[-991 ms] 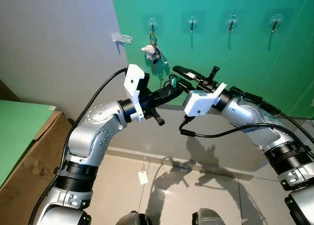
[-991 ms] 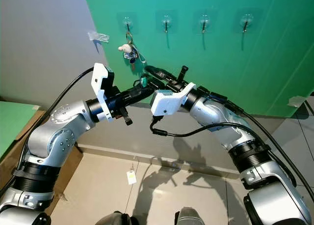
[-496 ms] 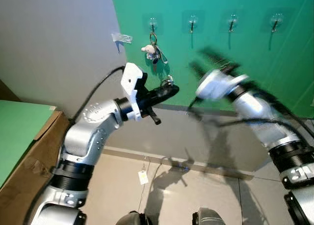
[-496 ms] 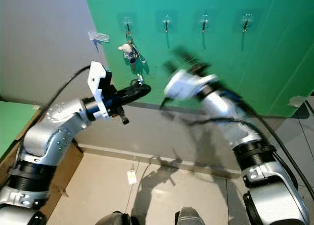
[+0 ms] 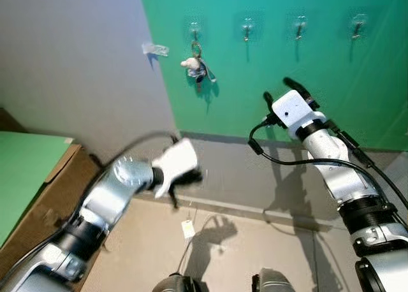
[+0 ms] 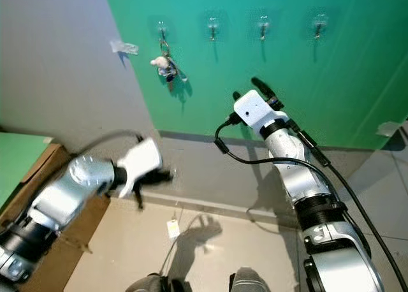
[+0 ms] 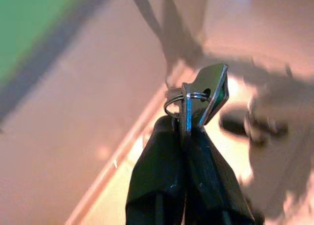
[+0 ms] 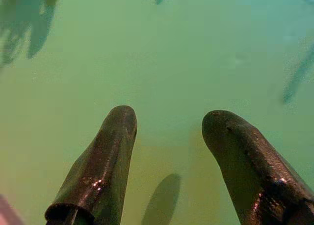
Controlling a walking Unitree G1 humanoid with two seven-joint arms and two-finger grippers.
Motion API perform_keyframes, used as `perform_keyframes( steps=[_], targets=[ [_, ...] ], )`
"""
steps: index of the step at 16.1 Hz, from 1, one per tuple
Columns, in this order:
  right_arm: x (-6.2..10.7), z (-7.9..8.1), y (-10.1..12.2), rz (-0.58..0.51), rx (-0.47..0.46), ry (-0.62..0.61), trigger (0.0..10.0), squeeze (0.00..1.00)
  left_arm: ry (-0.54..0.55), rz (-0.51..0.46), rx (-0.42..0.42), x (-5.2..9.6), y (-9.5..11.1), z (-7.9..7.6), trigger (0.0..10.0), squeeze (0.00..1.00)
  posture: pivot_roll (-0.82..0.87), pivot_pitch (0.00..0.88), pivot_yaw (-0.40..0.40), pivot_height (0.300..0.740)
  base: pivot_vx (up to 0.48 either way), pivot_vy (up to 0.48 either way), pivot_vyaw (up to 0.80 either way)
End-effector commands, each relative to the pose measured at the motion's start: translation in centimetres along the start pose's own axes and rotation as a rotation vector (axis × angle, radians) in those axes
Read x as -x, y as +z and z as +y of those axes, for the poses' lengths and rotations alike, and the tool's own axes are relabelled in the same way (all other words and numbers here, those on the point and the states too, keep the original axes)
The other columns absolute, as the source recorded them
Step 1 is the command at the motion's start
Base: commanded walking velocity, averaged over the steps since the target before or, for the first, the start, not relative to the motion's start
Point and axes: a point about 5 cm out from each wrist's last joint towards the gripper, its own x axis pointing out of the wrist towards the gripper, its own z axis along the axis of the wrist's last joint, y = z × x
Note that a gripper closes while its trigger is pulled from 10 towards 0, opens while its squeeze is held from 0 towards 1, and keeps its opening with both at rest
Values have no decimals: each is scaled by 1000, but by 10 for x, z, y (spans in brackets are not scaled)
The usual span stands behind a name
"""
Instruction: Hang keys on a hook
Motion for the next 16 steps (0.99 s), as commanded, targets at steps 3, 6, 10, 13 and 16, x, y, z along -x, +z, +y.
perform_keyframes(
  steps=[3, 6, 10, 13, 16],
  targets=[
    [2, 7, 3, 6, -49, 32, 10000, 0, -124, 97, -179, 6, -7, -3, 0, 0, -254, 72, 151, 717, 0, 0, 0],
    [4, 8, 1, 19, -91, 39, 10000, 0, -131, 40, -174, 13, 1, 5, 0, 0, -257, 73, 152, 717, 0, 0, 0],
    [6, 10, 4, 7, -100, 43, 10000, 0, 104, -539, 175, 21, 57, 41, 0, 0, -257, 75, 154, 717, 0, 0, 0],
    [7, 13, 8, -12, -115, 46, 10000, 0, 241, -752, 438, 29, 60, 60, 0, 0, -256, 76, 153, 717, 0, 0, 0],
    [11, 27, 4, 25, -315, 54, 10000, 0, 217, -906, 599, 30, 65, 59, 0, 0, -249, 75, 146, 717, 0, 0, 0]
  ],
)
